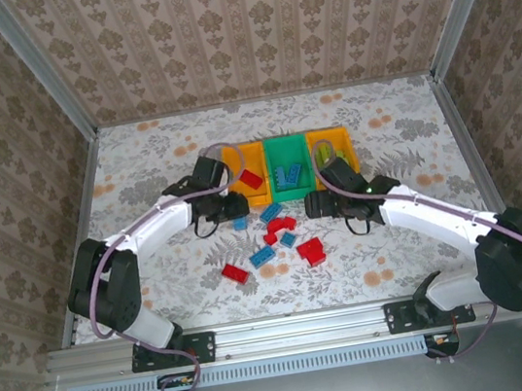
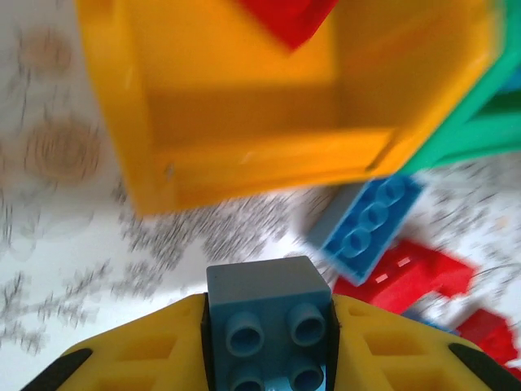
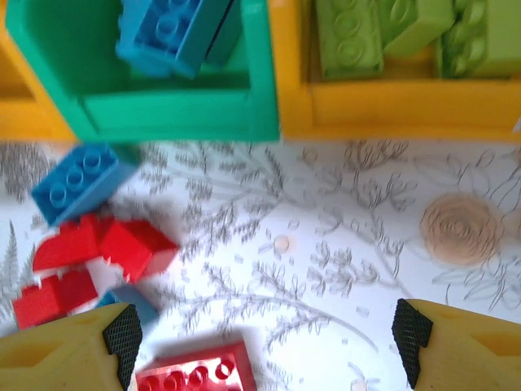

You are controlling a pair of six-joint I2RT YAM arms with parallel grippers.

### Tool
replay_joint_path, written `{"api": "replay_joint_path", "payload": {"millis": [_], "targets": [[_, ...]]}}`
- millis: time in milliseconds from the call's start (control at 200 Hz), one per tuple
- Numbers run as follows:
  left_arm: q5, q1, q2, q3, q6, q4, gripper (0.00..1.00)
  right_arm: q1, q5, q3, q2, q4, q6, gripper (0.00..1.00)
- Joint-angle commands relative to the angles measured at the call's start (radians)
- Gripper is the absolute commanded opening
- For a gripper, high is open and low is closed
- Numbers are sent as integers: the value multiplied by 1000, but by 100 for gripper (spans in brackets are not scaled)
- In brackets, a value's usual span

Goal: Sort the legos into containers by color

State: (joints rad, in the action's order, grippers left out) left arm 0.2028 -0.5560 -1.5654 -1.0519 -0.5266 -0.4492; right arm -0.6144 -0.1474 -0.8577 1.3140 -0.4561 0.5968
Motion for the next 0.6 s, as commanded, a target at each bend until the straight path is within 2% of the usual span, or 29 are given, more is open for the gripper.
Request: {"api": "replay_joint_path", "payload": {"millis": [0,250,425,595], "targets": [[42,-5,-34,-116,44,-8,36,-42,-14,40,-46,-42,-6,84],[169,-17,-199,-346,40,70,37,-215,-16,145,-107,-4,49,83],[225,-39,-329,-489,35,74,37,-273,-24,188,-110,-3,62,81],[224,-48,-410,-565,13,83,39,-292,-35,207,-100,3,79,79]]}}
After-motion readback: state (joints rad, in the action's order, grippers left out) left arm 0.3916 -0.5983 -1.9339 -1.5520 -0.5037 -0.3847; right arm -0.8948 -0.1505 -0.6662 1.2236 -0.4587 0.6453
